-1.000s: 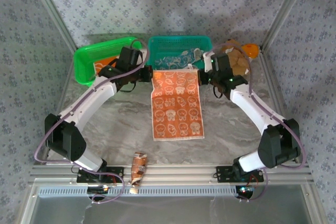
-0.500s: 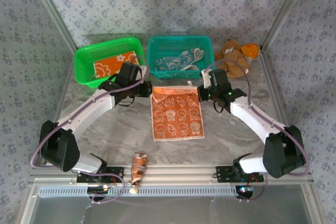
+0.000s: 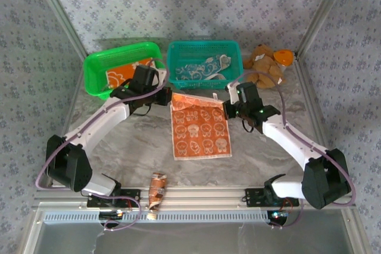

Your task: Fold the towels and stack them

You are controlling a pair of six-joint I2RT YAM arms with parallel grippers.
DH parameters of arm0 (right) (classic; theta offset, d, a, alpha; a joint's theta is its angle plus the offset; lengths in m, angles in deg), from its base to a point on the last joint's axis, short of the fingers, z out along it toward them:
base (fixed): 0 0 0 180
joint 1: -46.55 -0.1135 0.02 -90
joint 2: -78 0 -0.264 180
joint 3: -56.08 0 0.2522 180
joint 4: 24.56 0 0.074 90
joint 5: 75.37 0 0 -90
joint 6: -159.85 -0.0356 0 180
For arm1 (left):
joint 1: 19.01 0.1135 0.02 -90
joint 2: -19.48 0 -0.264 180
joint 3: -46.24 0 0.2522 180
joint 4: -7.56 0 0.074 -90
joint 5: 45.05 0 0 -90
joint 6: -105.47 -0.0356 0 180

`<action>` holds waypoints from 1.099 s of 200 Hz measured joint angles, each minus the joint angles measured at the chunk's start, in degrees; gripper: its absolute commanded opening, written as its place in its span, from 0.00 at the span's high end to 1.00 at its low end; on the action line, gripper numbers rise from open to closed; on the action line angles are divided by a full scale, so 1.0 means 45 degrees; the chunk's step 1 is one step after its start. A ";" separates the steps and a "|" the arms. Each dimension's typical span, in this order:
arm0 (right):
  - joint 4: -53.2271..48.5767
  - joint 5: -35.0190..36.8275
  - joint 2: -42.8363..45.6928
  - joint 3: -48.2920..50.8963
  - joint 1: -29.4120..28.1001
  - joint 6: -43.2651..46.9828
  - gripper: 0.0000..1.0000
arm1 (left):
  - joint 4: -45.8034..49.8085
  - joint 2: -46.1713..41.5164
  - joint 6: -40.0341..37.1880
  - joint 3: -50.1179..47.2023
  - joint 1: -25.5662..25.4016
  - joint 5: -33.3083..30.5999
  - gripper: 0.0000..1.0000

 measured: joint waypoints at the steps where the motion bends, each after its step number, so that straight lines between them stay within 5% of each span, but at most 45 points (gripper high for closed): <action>1: -0.0005 0.0000 0.0000 0.0024 -0.0010 0.0034 1.00 | 0.0000 0.0000 0.0000 -0.0015 0.0000 0.0000 1.00; 119: -0.2331 -0.0913 0.1248 0.1205 -0.0563 0.3881 1.00 | 0.0146 -0.2064 0.1001 -0.3453 -0.1423 -0.0316 1.00; 220: -0.3837 -0.1103 0.2098 0.1661 -0.1137 0.4920 1.00 | 0.0753 -0.2725 0.1321 -0.4143 -0.2327 -0.0500 1.00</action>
